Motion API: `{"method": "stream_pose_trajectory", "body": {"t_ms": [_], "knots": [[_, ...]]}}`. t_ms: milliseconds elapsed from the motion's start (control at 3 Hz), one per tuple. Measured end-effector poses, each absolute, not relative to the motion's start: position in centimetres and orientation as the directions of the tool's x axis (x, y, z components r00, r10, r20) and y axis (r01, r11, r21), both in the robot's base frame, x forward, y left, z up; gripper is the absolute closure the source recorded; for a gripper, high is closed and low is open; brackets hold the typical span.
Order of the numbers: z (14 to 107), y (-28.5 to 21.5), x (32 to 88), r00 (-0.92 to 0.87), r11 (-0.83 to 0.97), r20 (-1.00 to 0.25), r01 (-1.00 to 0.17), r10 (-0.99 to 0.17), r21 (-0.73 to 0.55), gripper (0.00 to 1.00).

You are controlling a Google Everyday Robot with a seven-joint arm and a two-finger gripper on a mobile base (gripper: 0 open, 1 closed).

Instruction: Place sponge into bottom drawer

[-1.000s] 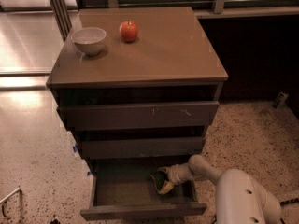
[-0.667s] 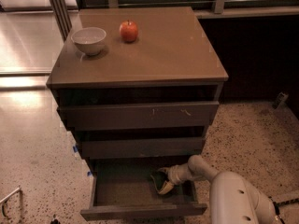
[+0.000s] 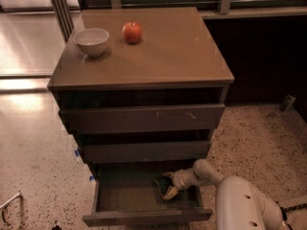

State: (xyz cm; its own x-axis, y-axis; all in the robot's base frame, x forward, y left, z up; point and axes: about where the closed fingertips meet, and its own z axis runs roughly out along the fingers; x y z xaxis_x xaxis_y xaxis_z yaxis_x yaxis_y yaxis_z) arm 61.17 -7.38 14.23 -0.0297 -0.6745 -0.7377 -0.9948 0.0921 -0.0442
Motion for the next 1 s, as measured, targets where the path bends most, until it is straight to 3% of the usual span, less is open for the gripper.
{"method": "stream_pose_trajectory", "body": {"t_ms": [333, 667, 1000], "knots": [[14.23, -7.38, 61.17, -0.03, 0.092, -0.738, -0.995, -0.674, -0.044, 0.22], [14.21, -7.36, 61.16, -0.03, 0.092, -0.738, -0.995, -0.674, -0.044, 0.0], [14.21, -7.36, 61.16, -0.03, 0.092, -0.738, -0.995, -0.674, -0.044, 0.0]]}}
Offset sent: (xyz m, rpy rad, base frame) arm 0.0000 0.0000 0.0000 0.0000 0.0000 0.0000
